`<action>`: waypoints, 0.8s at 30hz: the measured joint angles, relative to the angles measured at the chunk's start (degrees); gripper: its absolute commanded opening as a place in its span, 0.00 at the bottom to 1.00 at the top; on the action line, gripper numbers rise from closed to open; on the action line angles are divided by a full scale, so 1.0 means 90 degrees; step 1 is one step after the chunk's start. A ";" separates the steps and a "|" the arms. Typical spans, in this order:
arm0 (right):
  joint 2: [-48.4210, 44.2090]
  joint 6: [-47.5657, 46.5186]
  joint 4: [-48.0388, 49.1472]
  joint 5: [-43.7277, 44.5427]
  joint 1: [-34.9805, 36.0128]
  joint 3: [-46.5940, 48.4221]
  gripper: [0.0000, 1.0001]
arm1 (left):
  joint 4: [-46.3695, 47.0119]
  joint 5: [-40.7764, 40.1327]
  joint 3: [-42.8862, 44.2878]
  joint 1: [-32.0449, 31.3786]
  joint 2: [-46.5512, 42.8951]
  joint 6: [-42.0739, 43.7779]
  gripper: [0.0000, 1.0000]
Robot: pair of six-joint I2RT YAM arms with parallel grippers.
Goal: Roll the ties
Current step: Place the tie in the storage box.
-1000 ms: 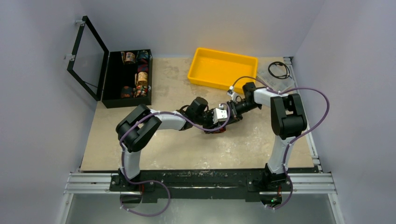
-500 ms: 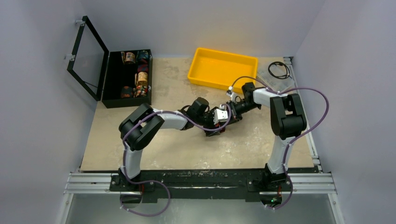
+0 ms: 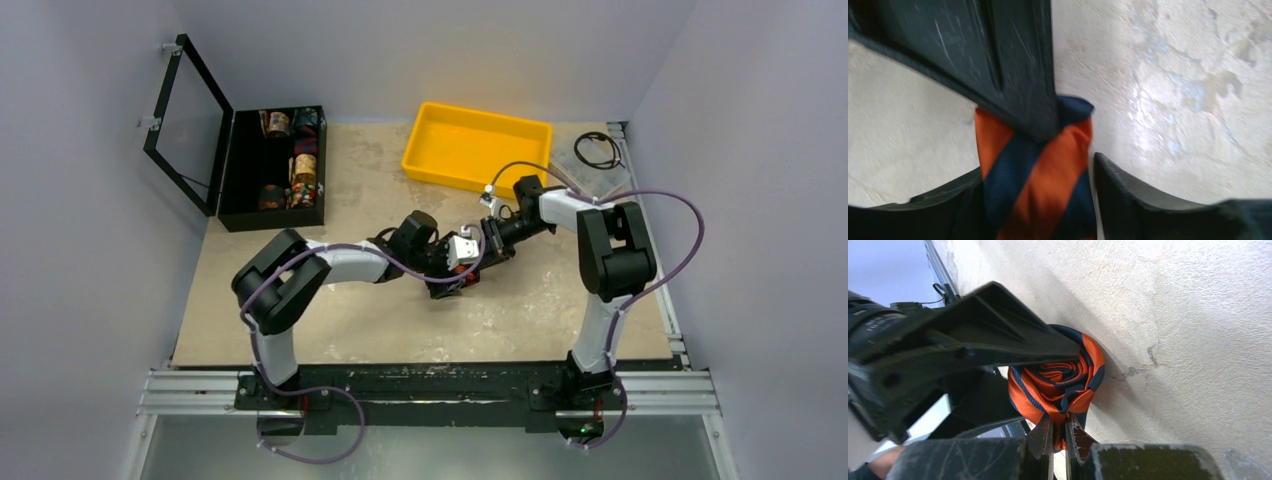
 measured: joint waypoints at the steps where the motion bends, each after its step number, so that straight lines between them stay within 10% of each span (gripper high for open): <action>1: -0.0034 -0.0005 0.0007 0.0015 -0.0002 0.0000 0.00 | -0.0189 0.0002 -0.0032 0.0012 -0.0180 -0.0073 0.75; 24: -0.1224 0.0831 0.0721 0.0104 0.0044 0.1472 0.00 | -0.4439 0.0605 0.2166 0.3548 -0.3648 -0.2997 1.00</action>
